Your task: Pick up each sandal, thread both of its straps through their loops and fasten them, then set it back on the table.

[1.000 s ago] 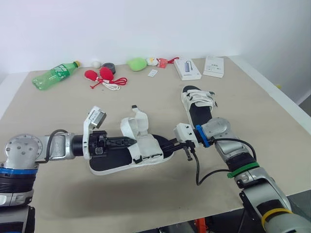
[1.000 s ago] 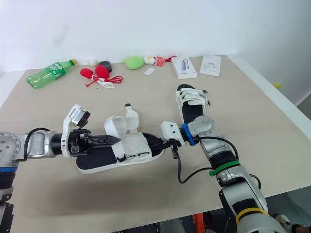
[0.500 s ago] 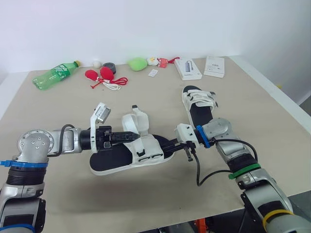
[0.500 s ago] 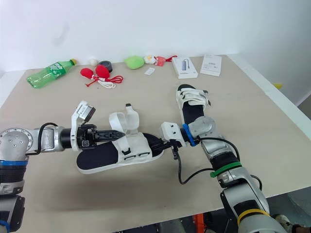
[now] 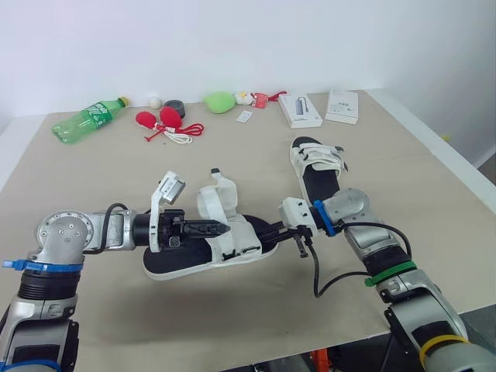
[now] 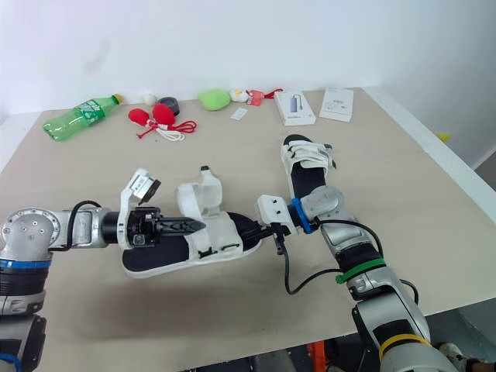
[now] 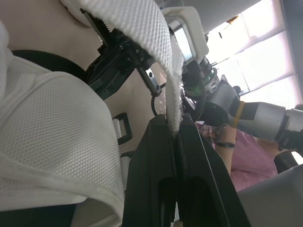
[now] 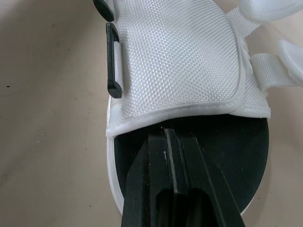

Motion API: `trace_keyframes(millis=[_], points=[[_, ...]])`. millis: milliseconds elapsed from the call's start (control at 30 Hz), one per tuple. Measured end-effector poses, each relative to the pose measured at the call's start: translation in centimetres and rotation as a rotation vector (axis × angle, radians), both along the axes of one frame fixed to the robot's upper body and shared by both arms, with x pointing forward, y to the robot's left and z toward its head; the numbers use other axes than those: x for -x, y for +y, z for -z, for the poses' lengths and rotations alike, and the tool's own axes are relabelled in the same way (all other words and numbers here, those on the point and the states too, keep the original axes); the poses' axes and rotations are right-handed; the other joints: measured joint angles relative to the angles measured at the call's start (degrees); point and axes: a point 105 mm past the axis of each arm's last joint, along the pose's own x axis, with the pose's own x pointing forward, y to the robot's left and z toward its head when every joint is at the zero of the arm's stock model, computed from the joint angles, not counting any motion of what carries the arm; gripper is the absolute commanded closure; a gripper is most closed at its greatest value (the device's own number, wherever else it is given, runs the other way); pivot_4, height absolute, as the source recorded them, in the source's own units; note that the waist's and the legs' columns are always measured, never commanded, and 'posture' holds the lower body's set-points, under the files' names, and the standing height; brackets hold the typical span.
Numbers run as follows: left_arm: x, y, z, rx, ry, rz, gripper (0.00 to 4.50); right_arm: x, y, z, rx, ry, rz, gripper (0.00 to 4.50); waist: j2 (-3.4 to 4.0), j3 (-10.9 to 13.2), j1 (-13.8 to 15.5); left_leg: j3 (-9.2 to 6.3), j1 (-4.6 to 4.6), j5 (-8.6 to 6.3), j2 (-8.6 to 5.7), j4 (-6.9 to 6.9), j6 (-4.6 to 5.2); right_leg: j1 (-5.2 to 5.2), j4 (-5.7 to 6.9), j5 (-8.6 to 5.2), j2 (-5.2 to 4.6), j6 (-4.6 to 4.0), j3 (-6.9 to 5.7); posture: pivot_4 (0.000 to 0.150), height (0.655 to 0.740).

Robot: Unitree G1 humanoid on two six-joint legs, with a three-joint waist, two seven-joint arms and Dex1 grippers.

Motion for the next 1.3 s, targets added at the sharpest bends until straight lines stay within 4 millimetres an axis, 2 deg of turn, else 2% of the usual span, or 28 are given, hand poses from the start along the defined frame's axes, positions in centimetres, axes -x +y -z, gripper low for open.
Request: trace_keyframes(millis=[267,467,700,933,1300], points=[[-0.8,-0.3,0.3,0.007,0.001,-0.028,4.47,0.0,0.0,0.0,0.001,-0.002,0.0,4.5,-0.01,0.0,0.02,-0.01,-0.01,0.0,-0.02,0.0,0.0,0.01,0.0,0.01,-0.01,0.01,-0.01,0.15,0.74],[-0.6,-0.4,0.0,0.01,0.005,-0.006,4.47,0.0,0.0,0.0,0.001,-0.003,-0.001,4.5,-0.01,0.0,0.0,-0.01,-0.01,0.0,-0.02,0.0,0.0,0.0,0.0,0.0,-0.01,0.02,-0.01,0.15,0.74],[-0.3,0.1,0.8,-0.057,-0.052,-0.005,4.47,0.0,0.0,0.0,0.0,-0.007,-0.004,4.5,-0.01,0.0,0.0,-0.02,0.0,0.0,-0.02,0.0,0.0,0.0,-0.01,-0.01,-0.01,0.0,-0.02,0.15,0.74],[-1.2,0.5,2.2,-0.157,-0.145,-0.049,4.47,0.0,0.0,0.0,0.001,-0.01,-0.006,4.5,-0.01,0.0,0.0,-0.01,-0.02,0.0,-0.01,-0.01,0.0,-0.01,-0.01,-0.05,-0.01,-0.07,-0.01,0.15,0.74],[-1.0,-0.4,1.4,-0.124,-0.176,-0.019,4.47,0.0,0.0,0.0,0.002,-0.012,-0.007,4.5,-0.01,0.0,0.0,-0.01,-0.02,0.0,-0.01,-0.01,0.0,0.0,-0.02,-0.02,-0.01,0.01,-0.02,0.15,0.74]])
